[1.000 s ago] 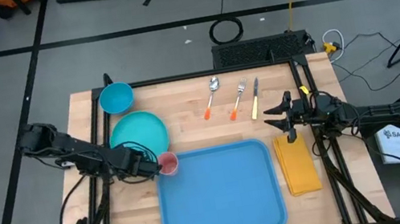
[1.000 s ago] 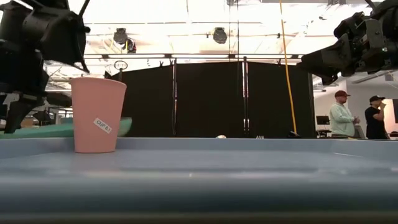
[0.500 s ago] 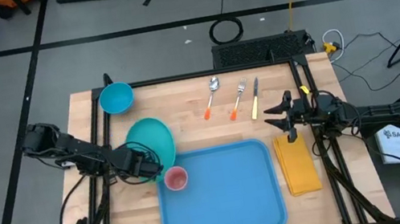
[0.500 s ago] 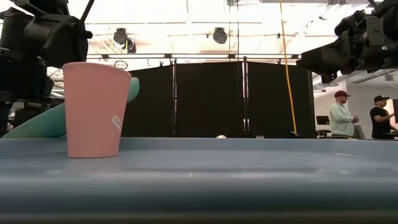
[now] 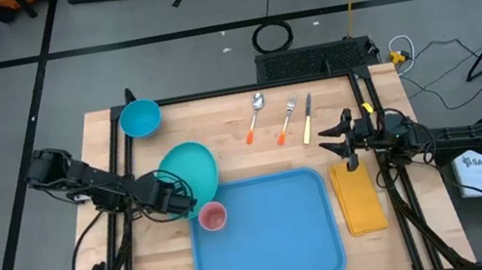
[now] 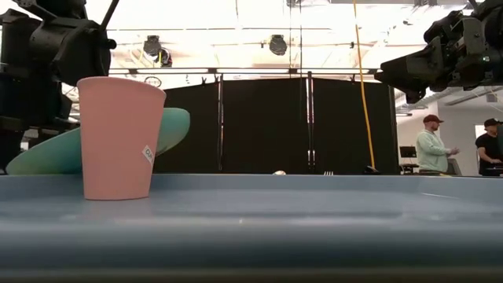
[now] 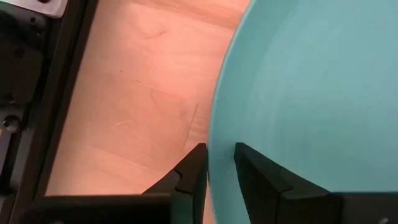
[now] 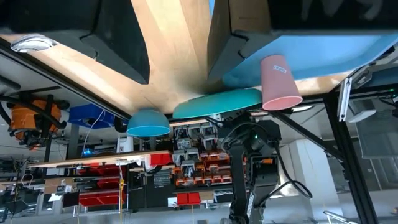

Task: Set up tray
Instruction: Put the blue plate on the blue tray at the bottom of the pink cup

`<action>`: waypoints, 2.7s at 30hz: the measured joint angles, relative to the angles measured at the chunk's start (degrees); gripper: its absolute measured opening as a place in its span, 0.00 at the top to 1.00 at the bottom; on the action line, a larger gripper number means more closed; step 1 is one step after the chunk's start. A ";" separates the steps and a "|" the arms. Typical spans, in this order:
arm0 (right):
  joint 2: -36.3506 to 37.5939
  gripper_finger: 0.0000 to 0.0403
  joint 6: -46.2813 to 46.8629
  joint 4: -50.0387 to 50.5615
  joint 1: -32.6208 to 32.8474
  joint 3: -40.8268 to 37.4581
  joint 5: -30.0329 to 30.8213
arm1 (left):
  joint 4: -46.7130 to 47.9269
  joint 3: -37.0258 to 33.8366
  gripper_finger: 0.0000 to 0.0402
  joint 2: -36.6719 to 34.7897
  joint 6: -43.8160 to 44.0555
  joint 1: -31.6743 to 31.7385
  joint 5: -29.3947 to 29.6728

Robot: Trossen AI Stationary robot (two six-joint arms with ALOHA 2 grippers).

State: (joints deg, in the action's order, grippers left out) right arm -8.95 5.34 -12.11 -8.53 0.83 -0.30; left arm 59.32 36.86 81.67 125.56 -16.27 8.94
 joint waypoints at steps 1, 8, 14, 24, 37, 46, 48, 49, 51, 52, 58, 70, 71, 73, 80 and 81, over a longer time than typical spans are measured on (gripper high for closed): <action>0.00 0.62 0.00 0.01 0.00 -0.01 0.00 | -0.04 0.00 0.79 -0.08 -0.44 0.12 0.12; 0.00 0.62 0.05 -0.07 0.01 0.00 0.00 | 0.62 0.02 0.97 -2.10 -0.48 -0.05 10.50; -0.02 0.62 1.05 -0.07 0.01 0.00 0.00 | 0.35 0.00 0.99 -5.25 -0.89 -0.52 22.01; 0.00 0.62 0.96 -0.07 0.00 0.01 0.02 | -1.51 0.31 0.99 -6.54 -3.71 -0.72 34.90; 0.00 0.62 0.87 -0.07 0.01 -0.01 0.11 | -4.37 10.87 0.99 -12.45 -23.29 -0.46 53.58; -0.01 0.62 0.85 -0.07 0.01 0.00 0.20 | -33.74 25.98 0.99 -11.54 -72.53 -1.06 33.32; 0.00 0.62 0.85 -0.07 0.02 0.01 0.22 | -35.73 28.20 0.99 -9.48 -75.22 -1.06 25.46; 0.00 0.62 0.85 -0.07 0.00 0.00 0.22 | -34.90 29.20 0.99 -8.23 -74.35 -1.07 22.26; -0.01 0.62 0.91 -0.07 0.02 0.00 0.22 | -32.08 30.59 0.99 -5.37 -69.68 -1.15 16.90; 0.00 0.62 0.94 -0.07 0.01 0.01 0.22 | -30.40 30.77 0.99 -3.82 -66.90 -1.23 14.76; 0.00 0.62 1.02 -0.11 0.00 -0.01 0.22 | -31.81 30.86 0.99 6.67 -58.86 -2.06 1.54; -0.02 0.62 3.17 -1.94 0.02 0.00 0.13 | -33.76 30.95 0.99 16.07 -54.42 -3.63 -8.78; -0.02 0.62 3.17 -2.23 0.00 -0.01 0.12 | -33.80 30.93 0.99 16.20 -54.25 -3.63 -9.05; 0.00 0.62 3.14 -2.33 0.02 -0.01 0.09 | -33.69 30.94 0.99 16.22 -53.73 -3.72 -9.02; -0.02 0.62 2.99 -2.69 0.01 0.00 0.07 | -26.35 30.95 0.99 16.24 -51.28 -3.80 -7.09; -0.02 0.62 2.99 -2.68 0.00 0.00 0.07 | -25.91 30.95 0.99 16.24 -51.25 -3.95 -6.79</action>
State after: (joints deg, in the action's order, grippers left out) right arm -8.97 8.34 -14.79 -8.53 0.83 -0.23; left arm 33.41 67.81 97.91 74.30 -20.22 2.15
